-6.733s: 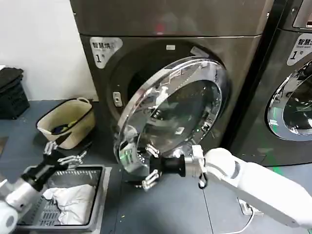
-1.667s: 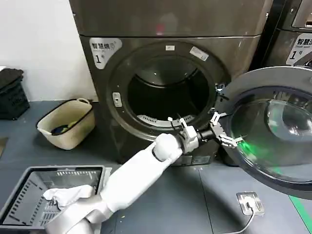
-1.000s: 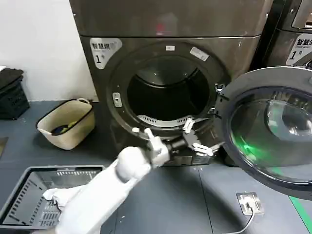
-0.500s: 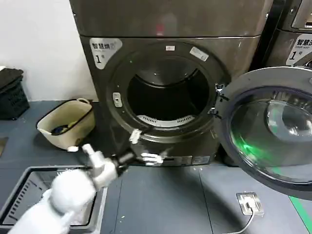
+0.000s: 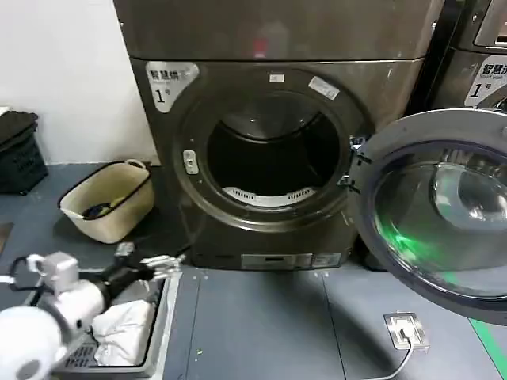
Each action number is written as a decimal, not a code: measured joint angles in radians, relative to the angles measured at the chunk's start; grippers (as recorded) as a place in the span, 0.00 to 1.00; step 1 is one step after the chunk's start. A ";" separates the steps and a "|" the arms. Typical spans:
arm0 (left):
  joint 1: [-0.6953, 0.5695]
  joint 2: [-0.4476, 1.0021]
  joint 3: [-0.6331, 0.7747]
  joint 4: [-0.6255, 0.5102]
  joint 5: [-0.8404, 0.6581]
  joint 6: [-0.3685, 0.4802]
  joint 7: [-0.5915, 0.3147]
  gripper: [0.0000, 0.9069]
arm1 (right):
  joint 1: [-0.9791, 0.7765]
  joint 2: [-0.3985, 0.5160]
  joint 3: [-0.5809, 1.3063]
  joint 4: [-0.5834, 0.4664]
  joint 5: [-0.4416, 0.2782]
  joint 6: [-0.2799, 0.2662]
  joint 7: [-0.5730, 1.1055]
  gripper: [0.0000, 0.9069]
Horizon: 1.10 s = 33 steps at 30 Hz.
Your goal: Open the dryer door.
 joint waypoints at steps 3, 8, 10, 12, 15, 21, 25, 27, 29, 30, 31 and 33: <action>0.048 0.017 -0.073 0.009 -0.156 0.000 -0.113 1.00 | 0.000 0.001 0.000 -0.004 0.012 -0.001 -0.006 1.00; 0.106 0.041 -0.174 0.049 -0.378 0.000 -0.297 1.00 | 0.000 0.004 0.001 -0.009 0.021 -0.002 -0.008 1.00; 0.110 0.049 -0.191 0.073 -0.471 0.000 -0.377 1.00 | 0.000 0.006 0.001 -0.009 0.023 -0.002 -0.010 1.00; 0.114 0.055 -0.204 0.100 -0.569 0.000 -0.457 1.00 | -0.001 0.008 0.002 -0.009 0.028 -0.002 -0.015 1.00; 0.134 0.065 -0.228 0.140 -0.711 -0.001 -0.578 1.00 | -0.003 0.010 0.007 -0.006 0.040 -0.002 -0.027 1.00; 0.163 0.075 -0.287 0.191 -0.952 -0.001 -0.794 1.00 | -0.002 0.009 0.009 -0.008 0.054 0.006 -0.025 1.00; 0.188 0.091 -0.335 0.215 -1.090 -0.001 -0.895 1.00 | 0.002 0.010 0.006 -0.008 0.061 0.010 -0.024 1.00; 0.188 0.093 -0.358 0.229 -1.142 -0.020 -0.951 1.00 | 0.003 0.009 0.006 -0.006 0.074 0.013 -0.023 1.00; 0.188 0.095 -0.376 0.247 -1.161 -0.038 -0.983 1.00 | 0.003 0.007 0.006 -0.004 0.080 0.019 -0.024 1.00; 0.190 0.096 -0.383 0.256 -1.170 -0.040 -0.992 1.00 | 0.003 0.006 0.007 -0.004 0.082 0.022 -0.024 1.00; 0.193 0.097 -0.389 0.262 -1.178 -0.044 -0.997 1.00 | 0.004 0.004 0.007 -0.005 0.082 0.024 -0.024 1.00; 0.197 0.098 -0.399 0.274 -1.193 -0.049 -1.006 1.00 | 0.004 0.004 0.007 -0.006 0.082 0.025 -0.026 1.00</action>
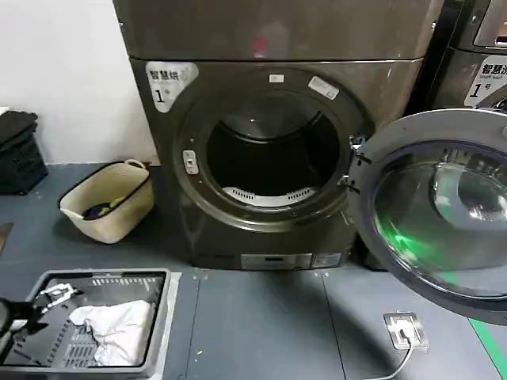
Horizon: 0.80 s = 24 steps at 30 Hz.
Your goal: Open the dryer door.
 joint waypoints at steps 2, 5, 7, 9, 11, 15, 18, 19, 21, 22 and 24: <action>0.000 0.000 -0.004 0.003 -0.006 -0.002 -0.004 1.00 | 0.001 0.001 0.000 -0.004 0.000 0.014 -0.005 1.00; 0.002 -0.001 -0.007 0.010 -0.014 -0.001 -0.009 1.00 | 0.001 0.004 -0.001 -0.010 0.002 0.038 -0.014 1.00; 0.002 -0.001 -0.008 0.017 -0.014 0.000 -0.011 1.00 | 0.001 0.005 -0.001 -0.014 0.003 0.052 -0.018 1.00; 0.002 0.000 -0.009 0.022 -0.016 0.000 -0.012 1.00 | 0.001 0.006 0.001 -0.016 0.004 0.056 -0.028 1.00; 0.001 0.001 -0.011 0.024 -0.018 0.001 -0.013 1.00 | 0.001 0.010 0.005 -0.013 0.003 0.056 -0.039 1.00; 0.002 0.003 -0.015 0.033 -0.019 0.002 -0.014 1.00 | 0.002 0.011 0.006 -0.013 -0.001 0.058 -0.033 1.00; 0.003 0.003 -0.015 0.034 -0.017 0.003 -0.014 1.00 | 0.002 0.011 0.004 -0.014 0.000 0.048 -0.030 1.00; 0.002 0.003 -0.015 0.034 -0.016 0.003 -0.014 1.00 | 0.002 0.011 0.004 -0.015 0.000 0.047 -0.030 1.00; 0.001 0.003 -0.015 0.037 -0.014 0.004 -0.014 1.00 | 0.002 0.012 0.003 -0.016 0.000 0.046 -0.029 1.00; 0.001 0.003 -0.015 0.039 -0.013 0.004 -0.014 1.00 | 0.002 0.012 0.003 -0.017 0.000 0.046 -0.028 1.00; 0.001 0.003 -0.015 0.043 -0.010 0.010 -0.014 1.00 | 0.001 0.013 0.003 -0.019 0.000 0.045 -0.028 1.00</action>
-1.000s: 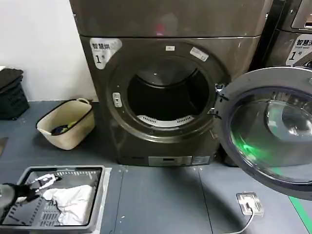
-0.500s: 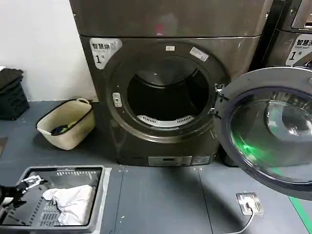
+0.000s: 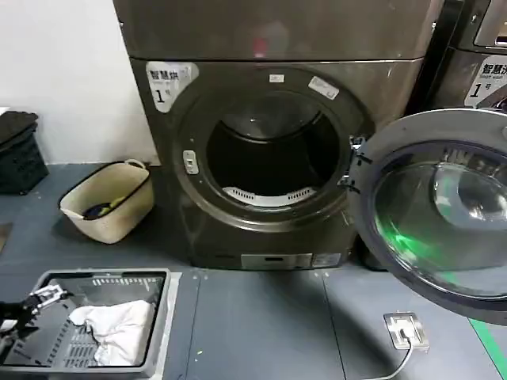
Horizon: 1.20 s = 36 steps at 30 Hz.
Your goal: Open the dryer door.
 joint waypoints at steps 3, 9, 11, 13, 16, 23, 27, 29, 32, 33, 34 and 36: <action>0.002 -0.002 0.000 -0.001 0.001 0.006 0.000 1.00 | 0.000 0.000 0.000 -0.011 -0.002 -0.004 0.003 1.00; 0.001 -0.004 0.003 0.001 -0.001 0.007 0.000 1.00 | 0.000 -0.006 0.003 -0.034 -0.001 -0.001 0.015 1.00; -0.001 -0.005 0.004 0.004 0.003 0.006 0.002 1.00 | 0.000 -0.009 0.005 -0.043 0.000 0.004 0.015 1.00; 0.002 -0.009 0.005 0.002 0.004 0.006 0.002 1.00 | 0.000 -0.010 0.005 -0.050 0.002 0.010 0.015 1.00; 0.003 -0.013 0.007 0.002 0.006 0.006 0.003 1.00 | 0.002 -0.008 0.005 -0.054 0.004 0.021 0.010 1.00; 0.000 -0.009 0.007 0.002 0.003 0.006 0.003 1.00 | 0.006 -0.004 0.006 -0.056 0.022 0.035 -0.005 1.00; -0.001 -0.009 0.007 0.007 0.002 0.007 0.003 1.00 | 0.005 -0.004 0.005 -0.056 0.023 0.034 -0.004 1.00; 0.000 -0.009 0.007 0.007 0.002 0.009 0.003 1.00 | 0.005 -0.004 0.005 -0.056 0.023 0.034 -0.004 1.00; -0.001 -0.006 0.008 0.007 -0.003 0.012 0.003 1.00 | 0.005 -0.004 0.005 -0.055 0.023 0.036 -0.005 1.00; -0.001 -0.005 0.009 0.007 -0.007 0.015 0.003 1.00 | 0.005 -0.004 0.004 -0.054 0.023 0.037 -0.005 1.00; 0.000 -0.004 0.011 0.007 -0.010 0.020 0.002 1.00 | 0.006 -0.004 0.004 -0.052 0.023 0.038 -0.005 1.00; -0.001 -0.003 0.016 0.005 -0.021 0.036 -0.001 1.00 | 0.007 -0.004 0.003 -0.049 0.023 0.041 -0.005 1.00</action>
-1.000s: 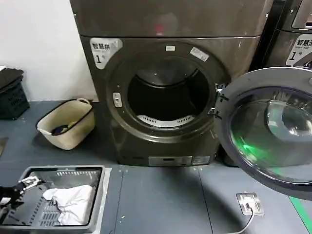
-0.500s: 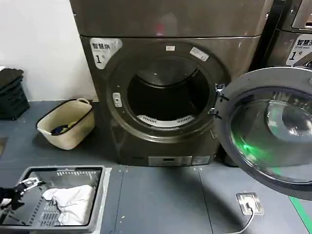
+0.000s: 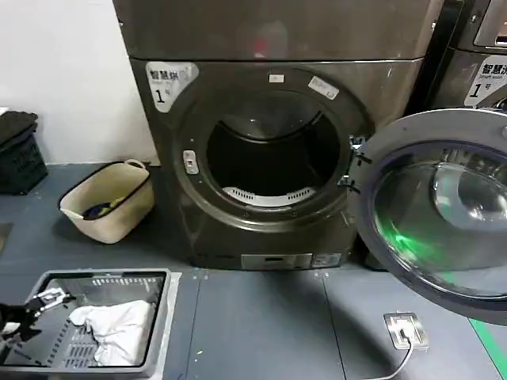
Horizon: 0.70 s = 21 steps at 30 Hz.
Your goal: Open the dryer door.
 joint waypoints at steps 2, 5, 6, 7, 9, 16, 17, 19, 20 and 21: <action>-0.001 0.000 0.004 -0.005 -0.012 0.001 -0.007 1.00 | 0.000 0.001 -0.002 0.001 0.000 0.003 0.000 1.00; -0.003 -0.001 0.007 -0.013 -0.015 0.001 -0.010 1.00 | 0.000 0.001 -0.002 0.000 0.003 0.006 -0.001 1.00; -0.003 -0.001 0.007 -0.015 -0.015 0.001 -0.010 1.00 | 0.000 0.001 -0.002 0.000 0.003 0.007 -0.001 1.00; -0.004 0.000 0.007 -0.016 -0.015 0.001 -0.010 1.00 | 0.000 0.001 -0.002 -0.001 0.004 0.009 -0.001 1.00; -0.004 0.000 0.008 -0.017 -0.015 0.001 -0.010 1.00 | 0.000 0.001 -0.002 0.000 0.007 0.016 -0.004 1.00; -0.002 0.002 0.008 -0.015 -0.014 0.001 -0.010 1.00 | -0.001 0.006 0.001 0.004 0.009 0.011 -0.017 1.00; -0.002 0.002 0.008 -0.014 -0.012 0.001 -0.011 1.00 | -0.001 0.006 0.001 0.004 0.009 0.010 -0.017 1.00; -0.003 0.002 0.008 -0.014 -0.011 0.001 -0.011 1.00 | -0.001 0.005 0.001 0.003 0.009 0.010 -0.017 1.00; -0.003 0.002 0.008 -0.014 -0.011 0.001 -0.011 1.00 | -0.001 0.005 0.001 0.003 0.009 0.010 -0.017 1.00; -0.004 0.002 0.007 -0.014 -0.009 0.001 -0.011 1.00 | -0.001 0.005 0.001 0.003 0.009 0.010 -0.017 1.00</action>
